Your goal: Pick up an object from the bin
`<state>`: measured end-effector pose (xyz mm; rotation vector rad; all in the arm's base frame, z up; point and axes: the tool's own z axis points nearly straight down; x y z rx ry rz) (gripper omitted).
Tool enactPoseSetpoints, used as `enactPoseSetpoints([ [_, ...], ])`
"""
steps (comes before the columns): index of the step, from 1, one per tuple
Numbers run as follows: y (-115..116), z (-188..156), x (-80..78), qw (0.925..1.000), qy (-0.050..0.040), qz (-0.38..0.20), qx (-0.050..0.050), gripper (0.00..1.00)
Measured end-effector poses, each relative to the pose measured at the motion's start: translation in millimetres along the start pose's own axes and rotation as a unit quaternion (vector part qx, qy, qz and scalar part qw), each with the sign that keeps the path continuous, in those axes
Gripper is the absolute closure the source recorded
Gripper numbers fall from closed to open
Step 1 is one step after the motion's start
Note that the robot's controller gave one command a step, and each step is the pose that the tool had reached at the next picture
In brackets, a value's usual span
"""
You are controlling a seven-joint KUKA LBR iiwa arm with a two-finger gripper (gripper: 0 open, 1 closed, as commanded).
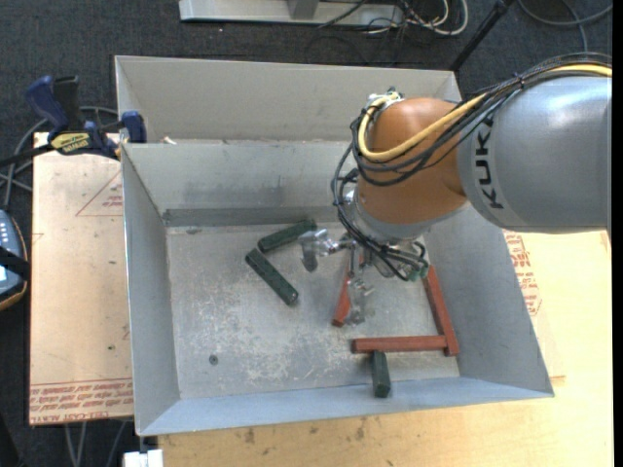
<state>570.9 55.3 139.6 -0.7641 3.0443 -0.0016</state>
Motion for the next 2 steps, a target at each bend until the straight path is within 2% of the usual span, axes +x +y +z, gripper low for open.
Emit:
enactPoseSetpoints([
  [1,-30.5,69.7,26.7,0.9911,0.0014,-0.133,-0.002,0.00],
  [2,-30.4,68.1,25.3,0.9910,-0.0003,-0.134,-0.001,1.00],
])
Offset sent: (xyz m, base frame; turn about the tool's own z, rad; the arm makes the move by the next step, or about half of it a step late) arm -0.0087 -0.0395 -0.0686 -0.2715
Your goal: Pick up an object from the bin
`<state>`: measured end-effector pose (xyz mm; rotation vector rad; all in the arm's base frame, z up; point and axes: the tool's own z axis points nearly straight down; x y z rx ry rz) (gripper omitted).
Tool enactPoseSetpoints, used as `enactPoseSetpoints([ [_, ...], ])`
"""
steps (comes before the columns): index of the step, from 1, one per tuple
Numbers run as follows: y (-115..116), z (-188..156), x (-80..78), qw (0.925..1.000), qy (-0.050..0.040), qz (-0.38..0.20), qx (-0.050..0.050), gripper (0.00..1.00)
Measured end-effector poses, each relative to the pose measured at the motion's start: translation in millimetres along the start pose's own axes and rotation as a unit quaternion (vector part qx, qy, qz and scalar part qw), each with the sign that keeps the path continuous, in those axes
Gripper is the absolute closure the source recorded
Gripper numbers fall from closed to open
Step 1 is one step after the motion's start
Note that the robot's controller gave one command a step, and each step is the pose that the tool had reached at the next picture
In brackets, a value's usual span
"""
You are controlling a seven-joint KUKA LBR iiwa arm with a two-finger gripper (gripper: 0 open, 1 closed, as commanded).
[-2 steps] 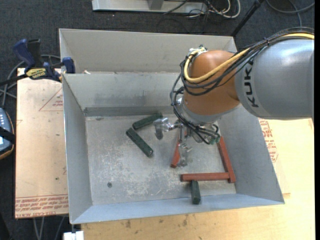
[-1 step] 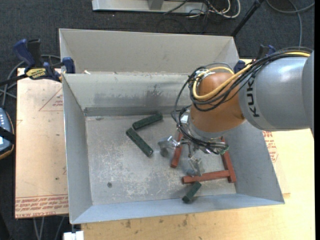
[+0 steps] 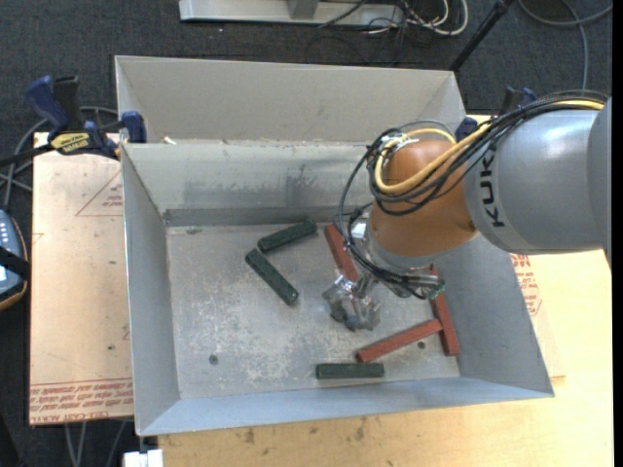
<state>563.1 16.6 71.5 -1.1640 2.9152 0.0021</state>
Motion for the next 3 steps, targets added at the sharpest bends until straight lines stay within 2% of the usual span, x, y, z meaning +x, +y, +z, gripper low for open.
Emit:
enactPoseSetpoints([
  [1,39,-111,-2.8,0.9994,-0.0030,0.034,0.002,1.00],
  [2,21,-76,4.0,0.9973,0.0013,0.074,0.000,1.00],
  [3,21,-77,3.6,0.9973,0.0005,0.074,0.000,0.00],
])
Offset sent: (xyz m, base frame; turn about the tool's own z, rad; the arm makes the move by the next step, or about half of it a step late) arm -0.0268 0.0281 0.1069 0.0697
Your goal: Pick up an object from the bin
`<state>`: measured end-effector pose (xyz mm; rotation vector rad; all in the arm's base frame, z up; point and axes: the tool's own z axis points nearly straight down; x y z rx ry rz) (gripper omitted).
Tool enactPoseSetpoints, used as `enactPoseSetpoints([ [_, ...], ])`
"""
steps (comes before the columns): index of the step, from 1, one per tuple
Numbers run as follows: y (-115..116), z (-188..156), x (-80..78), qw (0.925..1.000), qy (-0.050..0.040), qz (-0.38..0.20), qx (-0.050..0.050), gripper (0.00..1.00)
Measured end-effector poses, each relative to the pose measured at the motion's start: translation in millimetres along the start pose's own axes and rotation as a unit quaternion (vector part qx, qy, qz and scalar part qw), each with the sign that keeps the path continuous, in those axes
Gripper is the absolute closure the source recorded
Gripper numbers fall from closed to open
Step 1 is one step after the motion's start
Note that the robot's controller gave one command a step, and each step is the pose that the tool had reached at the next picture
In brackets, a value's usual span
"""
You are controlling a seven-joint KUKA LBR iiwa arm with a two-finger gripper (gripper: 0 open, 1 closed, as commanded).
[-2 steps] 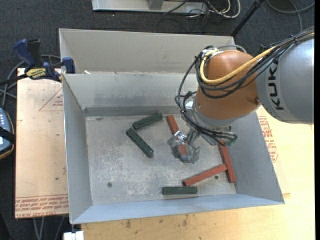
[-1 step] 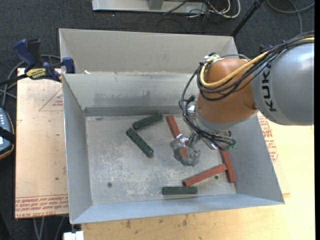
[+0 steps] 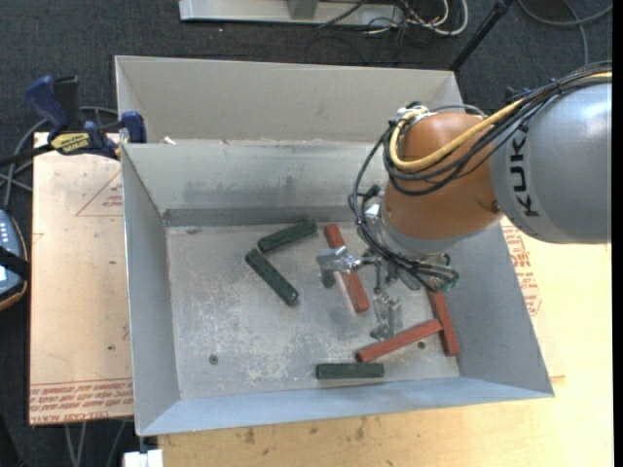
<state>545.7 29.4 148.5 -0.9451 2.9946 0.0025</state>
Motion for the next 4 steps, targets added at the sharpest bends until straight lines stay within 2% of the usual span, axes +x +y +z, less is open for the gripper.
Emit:
enactPoseSetpoints([
  [1,-29,34,89.8,0.9982,0.0041,0.060,-0.001,0.00],
  [2,-88,81,86.3,0.9962,0.0005,0.087,0.001,0.00],
  [3,-86,78,84.1,0.9964,-0.0006,0.084,0.001,1.00],
  [4,-92,-63,54.1,0.9973,-0.0046,0.073,0.004,1.00],
])
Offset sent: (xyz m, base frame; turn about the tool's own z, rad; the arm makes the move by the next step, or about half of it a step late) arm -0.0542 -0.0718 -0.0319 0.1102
